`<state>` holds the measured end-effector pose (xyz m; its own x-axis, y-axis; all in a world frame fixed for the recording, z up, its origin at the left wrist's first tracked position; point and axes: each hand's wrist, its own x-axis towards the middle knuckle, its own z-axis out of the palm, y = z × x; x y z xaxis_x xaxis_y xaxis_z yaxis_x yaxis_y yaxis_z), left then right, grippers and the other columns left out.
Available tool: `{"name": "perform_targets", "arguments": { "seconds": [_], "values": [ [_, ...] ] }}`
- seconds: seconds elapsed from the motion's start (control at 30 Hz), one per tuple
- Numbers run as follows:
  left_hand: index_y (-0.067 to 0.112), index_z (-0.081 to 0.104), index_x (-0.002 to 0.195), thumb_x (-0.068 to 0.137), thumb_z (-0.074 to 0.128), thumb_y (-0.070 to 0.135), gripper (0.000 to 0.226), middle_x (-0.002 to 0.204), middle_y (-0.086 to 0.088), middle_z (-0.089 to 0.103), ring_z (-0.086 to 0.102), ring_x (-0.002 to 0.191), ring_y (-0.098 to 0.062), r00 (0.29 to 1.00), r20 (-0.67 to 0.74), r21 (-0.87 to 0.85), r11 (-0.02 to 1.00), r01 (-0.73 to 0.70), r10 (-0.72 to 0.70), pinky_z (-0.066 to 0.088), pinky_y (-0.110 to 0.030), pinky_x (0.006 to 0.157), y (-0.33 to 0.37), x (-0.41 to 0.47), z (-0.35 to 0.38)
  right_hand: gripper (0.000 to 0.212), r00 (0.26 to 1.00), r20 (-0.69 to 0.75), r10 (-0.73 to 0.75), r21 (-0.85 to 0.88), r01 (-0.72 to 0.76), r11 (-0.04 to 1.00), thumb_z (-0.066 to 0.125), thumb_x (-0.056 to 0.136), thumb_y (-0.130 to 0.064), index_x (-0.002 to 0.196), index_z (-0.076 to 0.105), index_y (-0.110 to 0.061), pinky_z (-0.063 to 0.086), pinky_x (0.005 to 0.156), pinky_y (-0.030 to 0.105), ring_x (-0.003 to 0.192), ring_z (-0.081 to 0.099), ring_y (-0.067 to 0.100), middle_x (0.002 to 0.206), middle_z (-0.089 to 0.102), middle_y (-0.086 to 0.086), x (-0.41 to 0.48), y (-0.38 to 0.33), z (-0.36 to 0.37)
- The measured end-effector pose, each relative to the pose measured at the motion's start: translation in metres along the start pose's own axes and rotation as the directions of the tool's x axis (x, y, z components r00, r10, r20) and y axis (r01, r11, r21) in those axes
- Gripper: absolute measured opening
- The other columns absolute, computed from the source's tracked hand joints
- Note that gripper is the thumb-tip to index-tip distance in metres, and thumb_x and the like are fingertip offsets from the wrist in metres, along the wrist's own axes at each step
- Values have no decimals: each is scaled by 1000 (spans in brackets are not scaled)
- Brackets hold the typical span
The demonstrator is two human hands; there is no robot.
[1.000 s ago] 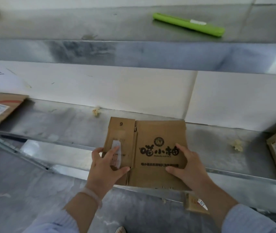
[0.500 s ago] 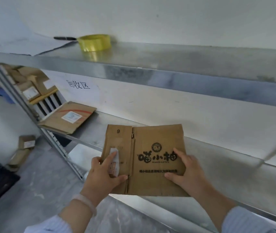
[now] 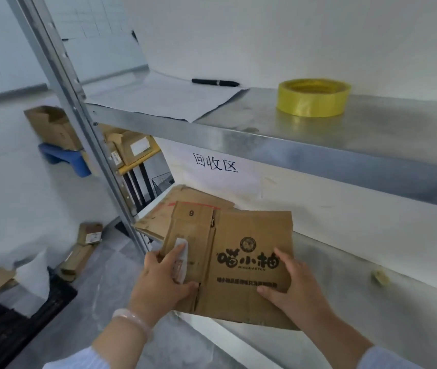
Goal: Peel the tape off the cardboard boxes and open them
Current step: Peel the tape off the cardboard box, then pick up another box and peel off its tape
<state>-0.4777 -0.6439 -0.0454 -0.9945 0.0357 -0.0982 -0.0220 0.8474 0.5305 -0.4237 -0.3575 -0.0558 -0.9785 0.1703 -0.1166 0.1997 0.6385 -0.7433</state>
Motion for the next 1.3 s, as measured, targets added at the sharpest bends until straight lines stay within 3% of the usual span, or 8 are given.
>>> {"name": "perform_targets", "arguments": {
  "seconds": [0.2, 0.4, 0.7, 0.8, 0.9, 1.0, 1.13, 1.3],
  "values": [
    [51, 14, 145, 74, 68, 59, 90, 146, -2, 14, 27, 135, -29, 995, 23, 144, 985, 92, -96, 35, -40, 111, -26, 68, -37, 91, 995, 99, 29, 21, -31, 999, 78, 72, -53, 146, 26, -46, 41, 104, 35, 111, 42, 8, 128, 40, -5, 73, -40, 44],
    [53, 11, 144, 75, 62, 61, 87, 146, -2, 17, 30, 133, -29, 996, 20, 245, 966, 84, -91, 34, -43, 110, -51, 138, -57, 90, 979, 170, 113, -32, -109, 994, 73, 76, -58, 148, 19, -47, 39, 108, 39, 127, 42, 17, 141, 36, -3, 131, -69, 79],
    [49, 3, 144, 79, 58, 58, 85, 150, -9, 13, 28, 133, -36, 977, 188, 363, 917, -166, 103, 33, -45, 110, -90, 230, -65, 91, 953, 120, 280, -52, -275, 960, 71, 81, -53, 151, 14, -43, 38, 110, 39, 131, 41, 21, 147, 35, -1, 162, -96, 135],
    [46, 4, 145, 81, 60, 54, 85, 152, -17, 11, 29, 131, -40, 957, 227, 371, 893, -255, 179, 33, -47, 108, -95, 254, -59, 94, 923, 106, 370, -95, -361, 928, 64, 80, -64, 151, 5, -48, 39, 109, 42, 133, 39, 24, 150, 30, 1, 169, -101, 150],
    [39, 5, 145, 83, 55, 57, 81, 153, -26, 9, 30, 130, -43, 937, 283, 442, 839, -318, 206, 33, -50, 106, -100, 271, -48, 98, 896, 113, 429, -256, -391, 884, 54, 77, -76, 150, -5, -50, 41, 107, 39, 135, 37, 27, 152, 24, 3, 173, -105, 157],
    [33, 6, 145, 83, 50, 65, 82, 155, -17, 13, 27, 134, -37, 912, 330, 540, 743, -395, 244, 28, -51, 108, -110, 281, -37, 97, 877, 55, 477, -441, -407, 800, 43, 75, -85, 148, -11, -52, 43, 101, 40, 132, 39, 28, 150, 27, 5, 175, -110, 162],
    [26, 14, 145, 83, 50, 65, 81, 152, -3, 22, 25, 137, -28, 861, 389, 523, 691, -498, 326, 22, -52, 113, -111, 295, -33, 96, 864, -21, 503, -637, -399, 659, 33, 73, -90, 149, -10, -50, 40, 100, 43, 133, 34, 30, 154, 18, 8, 176, -118, 161],
    [27, 36, 138, 82, 51, 66, 70, 143, 3, 41, 33, 136, -23, 821, 355, 427, 703, -568, 447, 25, -50, 114, -88, 297, -44, 89, 916, -97, 390, -612, -364, 702, 35, 82, -80, 153, 0, -40, 21, 117, 45, 145, 17, 28, 160, 9, 1, 157, -122, 153]
  ]
}}
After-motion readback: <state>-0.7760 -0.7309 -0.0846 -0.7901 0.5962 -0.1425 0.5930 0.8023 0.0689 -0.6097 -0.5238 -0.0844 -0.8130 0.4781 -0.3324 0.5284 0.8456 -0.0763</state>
